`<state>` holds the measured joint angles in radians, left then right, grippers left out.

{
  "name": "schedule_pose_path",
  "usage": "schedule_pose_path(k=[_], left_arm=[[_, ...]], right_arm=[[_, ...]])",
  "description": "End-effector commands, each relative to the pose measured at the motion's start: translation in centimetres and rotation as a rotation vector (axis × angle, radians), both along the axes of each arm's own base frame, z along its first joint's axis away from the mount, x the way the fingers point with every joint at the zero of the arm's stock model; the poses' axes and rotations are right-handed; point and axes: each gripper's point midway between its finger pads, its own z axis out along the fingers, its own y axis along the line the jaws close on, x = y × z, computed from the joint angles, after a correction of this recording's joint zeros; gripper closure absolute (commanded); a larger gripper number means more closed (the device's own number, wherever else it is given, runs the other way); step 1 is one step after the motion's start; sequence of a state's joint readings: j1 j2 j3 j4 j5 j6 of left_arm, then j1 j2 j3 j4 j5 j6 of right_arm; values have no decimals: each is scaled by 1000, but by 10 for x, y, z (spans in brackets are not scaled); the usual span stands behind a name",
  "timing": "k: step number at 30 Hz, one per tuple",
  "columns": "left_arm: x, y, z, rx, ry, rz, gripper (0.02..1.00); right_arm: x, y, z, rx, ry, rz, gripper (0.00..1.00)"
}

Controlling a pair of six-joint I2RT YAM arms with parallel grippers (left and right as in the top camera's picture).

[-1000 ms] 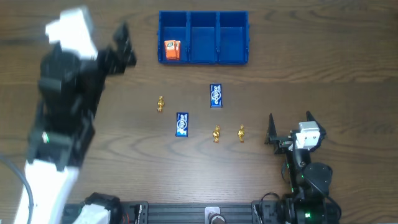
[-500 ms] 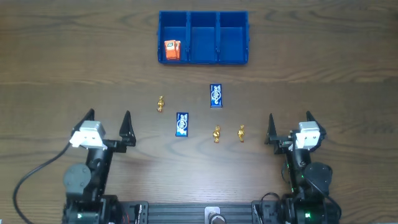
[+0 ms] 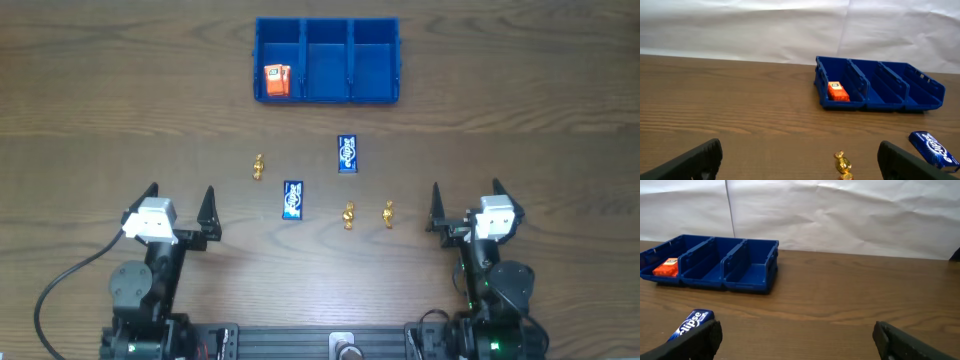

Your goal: Sort Candies Into Trays

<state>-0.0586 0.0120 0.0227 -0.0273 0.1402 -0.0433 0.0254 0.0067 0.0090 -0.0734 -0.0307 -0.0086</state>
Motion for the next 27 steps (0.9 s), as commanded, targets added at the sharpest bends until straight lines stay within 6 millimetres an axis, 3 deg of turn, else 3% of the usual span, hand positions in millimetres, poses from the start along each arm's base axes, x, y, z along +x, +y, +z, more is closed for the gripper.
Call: schedule_pose_path(k=[1, 11, 14, 17, 21, 24, 27], left_arm=[[-1, 0, -16, 22, 45, -6, 20], [-1, 0, -16, 22, 45, -6, 23], [-1, 0, -16, 22, 45, -6, 20], [-1, 0, -16, 22, 45, -6, 20], [-1, 0, -16, 22, 45, -6, 20], [-1, 0, -16, 22, 45, -6, 20], [-1, 0, -16, 22, 45, -6, 20]], right_arm=[[0, 1, -1, -7, 4, 6, 3], [0, 2, -1, -7, 4, 10, 3], [0, 2, 13, 3, -54, 11, 3], [1, 2, 30, 268, -60, 7, 3], [15, 22, 48, 311, 134, 92, 3], [37, 47, 63, 328, 322, 186, 3], [59, 74, 62, 322, 499, 247, 3]])
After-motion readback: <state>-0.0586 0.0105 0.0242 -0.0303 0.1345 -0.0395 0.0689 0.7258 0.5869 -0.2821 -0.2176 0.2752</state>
